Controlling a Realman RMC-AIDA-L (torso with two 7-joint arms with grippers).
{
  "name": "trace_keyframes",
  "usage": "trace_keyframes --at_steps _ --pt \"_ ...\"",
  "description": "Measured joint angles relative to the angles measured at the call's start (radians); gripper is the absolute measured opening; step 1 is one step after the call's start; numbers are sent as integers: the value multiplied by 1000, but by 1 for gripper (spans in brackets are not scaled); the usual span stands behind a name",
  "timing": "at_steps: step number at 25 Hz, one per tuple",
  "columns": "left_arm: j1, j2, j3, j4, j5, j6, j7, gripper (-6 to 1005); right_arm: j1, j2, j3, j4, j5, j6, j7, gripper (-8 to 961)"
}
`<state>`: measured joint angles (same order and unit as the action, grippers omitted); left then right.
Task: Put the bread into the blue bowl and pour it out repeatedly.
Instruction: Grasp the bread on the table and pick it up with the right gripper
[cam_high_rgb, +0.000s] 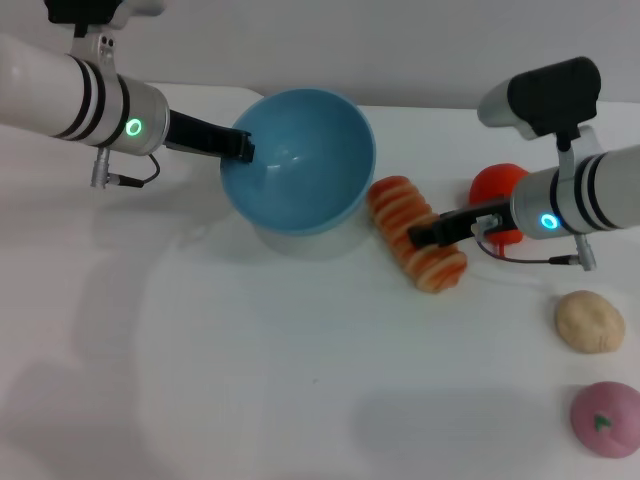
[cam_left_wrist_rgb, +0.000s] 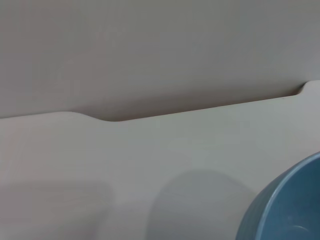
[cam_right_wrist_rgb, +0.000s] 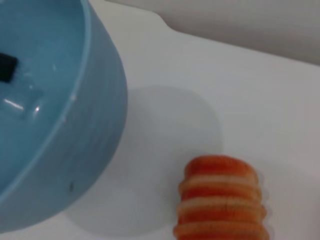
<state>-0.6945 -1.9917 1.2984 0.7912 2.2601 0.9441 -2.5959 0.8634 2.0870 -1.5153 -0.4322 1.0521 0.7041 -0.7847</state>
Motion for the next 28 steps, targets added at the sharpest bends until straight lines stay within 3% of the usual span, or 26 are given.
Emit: trace_keyframes --at_steps 10,19,28 --pt "-5 -14 -1 55 1 48 -1 0 -30 4 -109 19 141 -99 -124 509" --pt "-1 -22 -1 79 1 70 -1 -1 -116 -10 -105 -77 147 -99 -126 428" --pt "-3 -25 -1 81 3 71 -1 0 -255 -26 77 -271 150 27 -141 330"
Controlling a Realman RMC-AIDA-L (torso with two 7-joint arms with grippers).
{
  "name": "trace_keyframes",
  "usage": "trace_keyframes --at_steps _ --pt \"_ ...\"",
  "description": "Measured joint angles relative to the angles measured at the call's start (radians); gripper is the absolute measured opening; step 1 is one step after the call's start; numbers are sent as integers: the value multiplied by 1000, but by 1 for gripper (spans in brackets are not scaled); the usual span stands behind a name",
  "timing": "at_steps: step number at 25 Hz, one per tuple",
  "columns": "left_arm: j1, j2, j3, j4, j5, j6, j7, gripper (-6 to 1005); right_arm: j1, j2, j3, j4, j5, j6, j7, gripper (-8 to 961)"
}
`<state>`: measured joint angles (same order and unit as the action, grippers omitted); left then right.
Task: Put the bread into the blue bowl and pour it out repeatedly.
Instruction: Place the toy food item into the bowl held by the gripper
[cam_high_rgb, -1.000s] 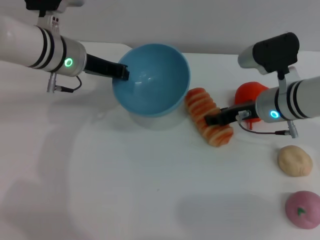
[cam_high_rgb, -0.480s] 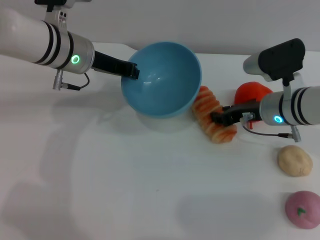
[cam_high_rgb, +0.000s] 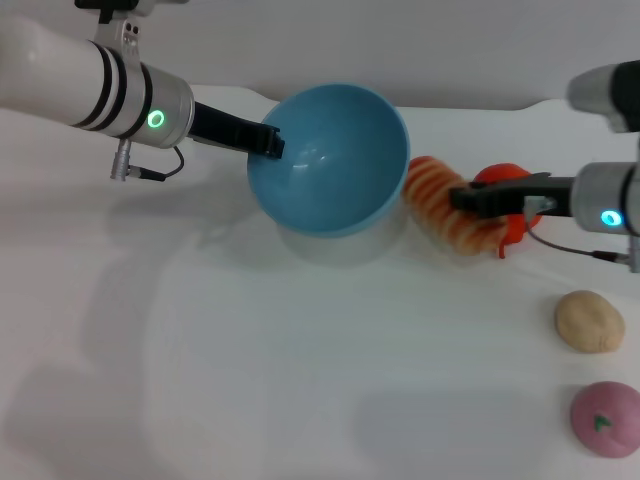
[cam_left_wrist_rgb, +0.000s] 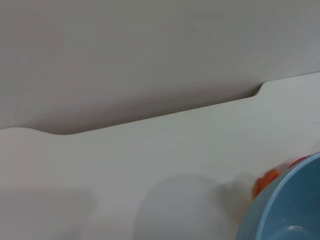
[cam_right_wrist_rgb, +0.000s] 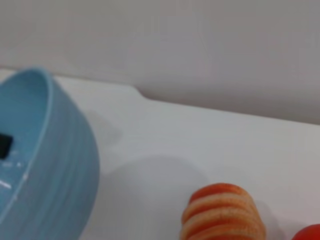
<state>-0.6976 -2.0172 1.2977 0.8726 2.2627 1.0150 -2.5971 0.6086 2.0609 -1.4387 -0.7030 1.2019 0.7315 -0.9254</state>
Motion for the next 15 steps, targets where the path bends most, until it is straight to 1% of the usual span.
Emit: trace_keyframes --at_steps 2,3,4,5,8,11,15 --pt "2 0 0 -3 0 -1 0 0 -27 -2 62 -42 0 48 -27 289" --pt "2 1 0 -7 0 -1 0 -1 -42 -2 91 -67 0 72 -39 285" --pt "2 2 0 -11 1 -2 -2 -1 -74 2 155 -133 1 124 -63 280" --pt "3 3 0 -14 8 -2 -6 -1 -74 2 155 -133 1 124 -63 276" --pt "3 1 0 -18 70 -4 -46 -1 -101 5 226 -212 1 198 -77 263" --pt "-12 -8 0 -32 144 4 -91 -2 -109 6 261 -275 7 243 -86 250" --pt "-44 -28 6 -54 164 22 -98 -2 -101 5 265 -340 66 290 -145 226"
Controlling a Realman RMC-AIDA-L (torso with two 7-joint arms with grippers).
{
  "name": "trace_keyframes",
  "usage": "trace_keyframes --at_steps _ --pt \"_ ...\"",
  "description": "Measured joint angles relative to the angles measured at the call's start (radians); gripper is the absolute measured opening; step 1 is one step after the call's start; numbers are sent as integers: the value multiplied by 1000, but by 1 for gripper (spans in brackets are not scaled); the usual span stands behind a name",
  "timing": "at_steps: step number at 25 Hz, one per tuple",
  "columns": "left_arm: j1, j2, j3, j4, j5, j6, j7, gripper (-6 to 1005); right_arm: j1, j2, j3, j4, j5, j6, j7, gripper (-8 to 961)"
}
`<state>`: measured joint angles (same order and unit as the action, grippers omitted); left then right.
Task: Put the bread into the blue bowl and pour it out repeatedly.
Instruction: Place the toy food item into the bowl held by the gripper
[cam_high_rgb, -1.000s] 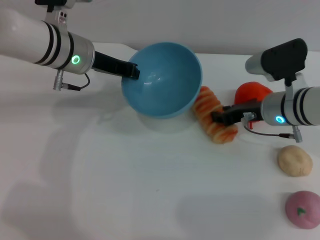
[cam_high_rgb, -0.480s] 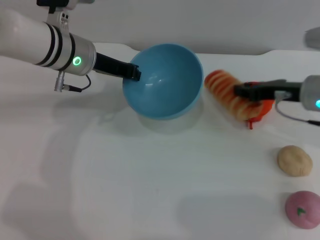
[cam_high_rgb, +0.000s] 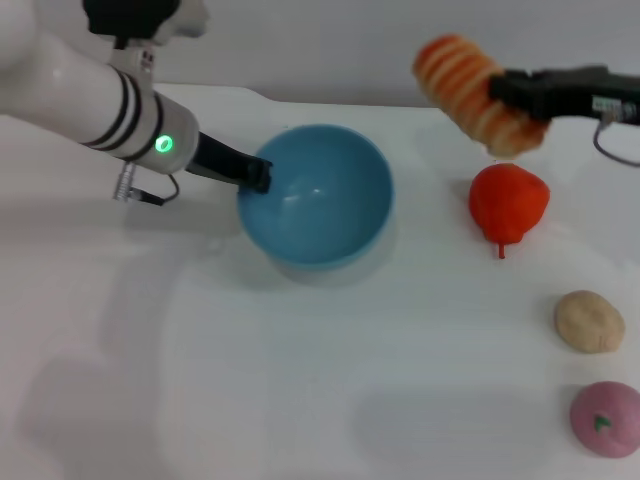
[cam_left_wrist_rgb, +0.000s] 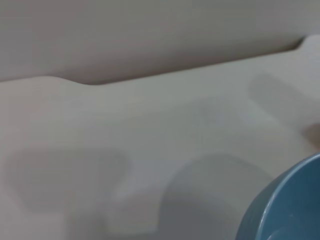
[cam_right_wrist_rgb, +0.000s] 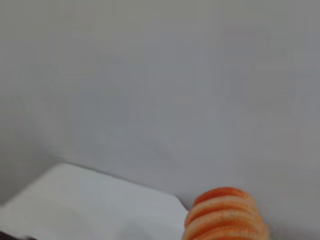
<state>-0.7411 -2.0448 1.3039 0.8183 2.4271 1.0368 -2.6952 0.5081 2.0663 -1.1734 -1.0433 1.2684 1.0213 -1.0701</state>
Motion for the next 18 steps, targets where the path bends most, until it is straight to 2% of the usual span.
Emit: trace_keyframes --at_steps 5,10,18 --pt "-68 -17 31 -63 -8 2 -1 0 38 0 -23 6 105 60 -113 186" --pt "-136 -22 43 -129 -81 -19 0 0 58 5 -145 51 107 48 -157 141" --pt "-145 -17 45 -118 -154 -21 9 -1 81 8 -226 138 111 -28 -205 113"
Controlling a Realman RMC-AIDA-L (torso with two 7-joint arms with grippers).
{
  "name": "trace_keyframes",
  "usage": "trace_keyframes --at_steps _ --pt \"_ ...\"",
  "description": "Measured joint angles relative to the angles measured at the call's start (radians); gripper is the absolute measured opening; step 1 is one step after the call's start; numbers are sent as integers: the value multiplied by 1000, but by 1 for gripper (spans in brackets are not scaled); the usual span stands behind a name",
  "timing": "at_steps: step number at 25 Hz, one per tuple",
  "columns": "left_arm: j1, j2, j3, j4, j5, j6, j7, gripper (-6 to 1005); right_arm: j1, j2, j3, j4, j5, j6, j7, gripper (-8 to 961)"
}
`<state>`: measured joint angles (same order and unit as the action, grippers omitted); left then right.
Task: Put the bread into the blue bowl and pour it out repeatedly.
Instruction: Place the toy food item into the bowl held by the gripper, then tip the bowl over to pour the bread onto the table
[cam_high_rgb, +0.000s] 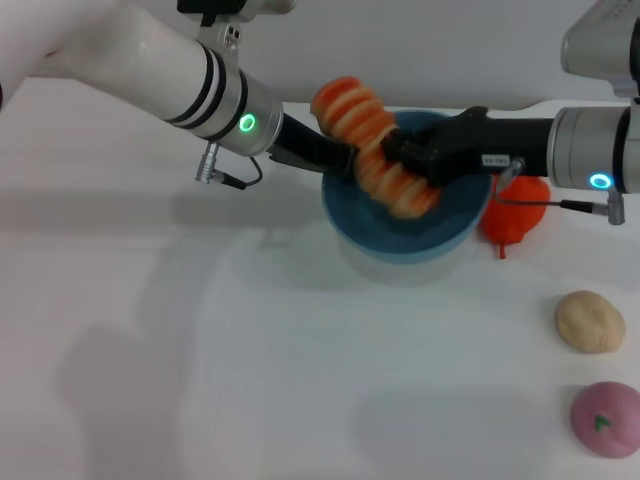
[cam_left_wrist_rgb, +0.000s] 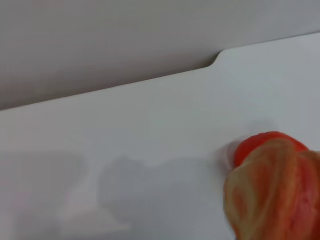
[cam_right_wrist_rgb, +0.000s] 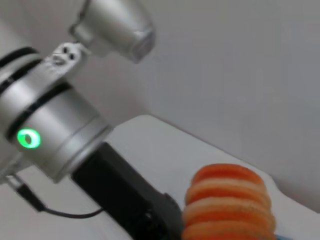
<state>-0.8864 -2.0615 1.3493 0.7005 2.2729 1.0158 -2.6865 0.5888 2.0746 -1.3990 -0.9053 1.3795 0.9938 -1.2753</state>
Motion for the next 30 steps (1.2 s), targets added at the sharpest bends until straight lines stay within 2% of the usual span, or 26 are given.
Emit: trace_keyframes --at_steps 2,10,14,16,21,27,30 --pt "-5 1 0 1 -12 17 4 -1 -1 0 -2 6 0 -27 -5 113" --pt "-3 1 -4 -3 -22 28 10 0 -7 -6 2 -9 -8 -26 -25 214" --pt "6 2 -7 -3 -24 0 9 0 -39 -6 35 -49 -11 -15 -25 367" --pt "7 3 -8 -8 -20 -18 7 0 -56 -5 79 -63 -11 1 -26 444" --pt "6 3 -8 -10 -17 -40 8 0 -83 -4 177 -75 -11 36 -27 505" --pt "7 -1 9 -11 -15 -146 13 -1 -131 0 314 -89 14 47 -29 499" --pt "10 -4 70 -23 -21 -238 13 -1 -167 1 403 -67 61 54 -40 496"
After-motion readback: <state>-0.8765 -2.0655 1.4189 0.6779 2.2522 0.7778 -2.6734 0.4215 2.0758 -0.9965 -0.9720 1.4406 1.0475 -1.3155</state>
